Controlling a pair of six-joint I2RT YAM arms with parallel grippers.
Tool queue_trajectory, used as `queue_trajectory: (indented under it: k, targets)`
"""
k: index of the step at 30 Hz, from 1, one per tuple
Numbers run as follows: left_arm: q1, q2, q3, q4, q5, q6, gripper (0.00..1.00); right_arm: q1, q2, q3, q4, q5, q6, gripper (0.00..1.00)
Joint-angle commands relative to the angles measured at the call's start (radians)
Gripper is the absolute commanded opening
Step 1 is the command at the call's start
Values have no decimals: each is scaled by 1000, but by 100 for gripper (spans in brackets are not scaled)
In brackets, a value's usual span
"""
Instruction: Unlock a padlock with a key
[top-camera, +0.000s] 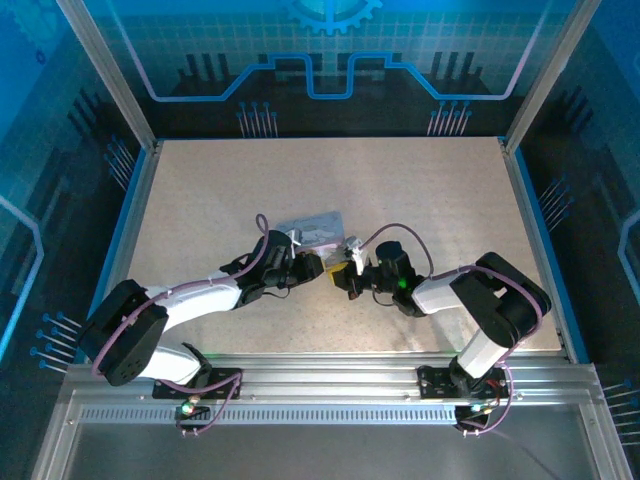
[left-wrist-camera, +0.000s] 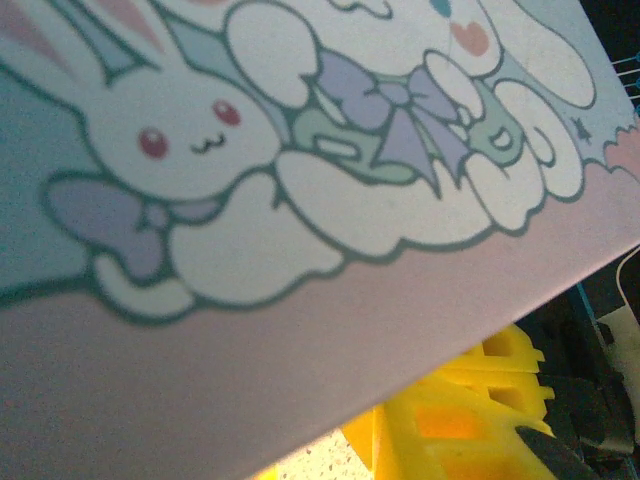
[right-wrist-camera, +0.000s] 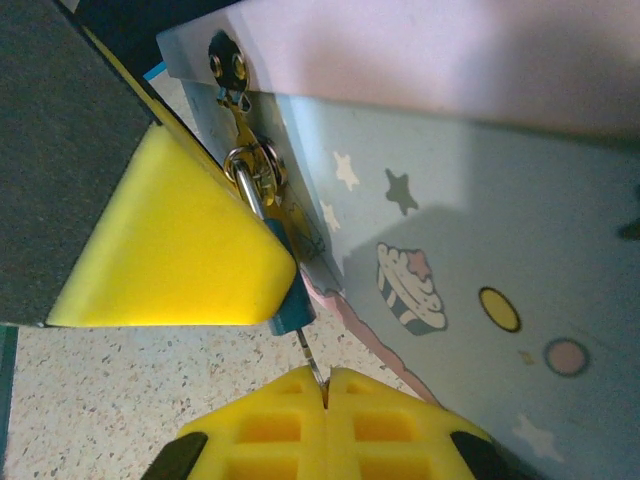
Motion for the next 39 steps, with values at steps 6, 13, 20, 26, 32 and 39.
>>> queue_trajectory:
  k: [6,13,20,26,32,39]
  targets:
    - [-17,10,20,28,95,21,26,-15,-4,63,75,-9,14,3]
    - [-18,20,15,39,105,16,25,1,-9,110,66,-12,14,3]
    - [-18,29,14,48,113,13,25,5,-5,155,64,-24,22,4]
    - [-18,36,12,56,116,8,26,10,-9,129,80,-19,33,3]
    - [-18,69,10,77,121,5,26,28,17,81,117,11,58,4]
    - [-19,118,-3,121,112,-6,27,85,41,60,109,78,108,3]
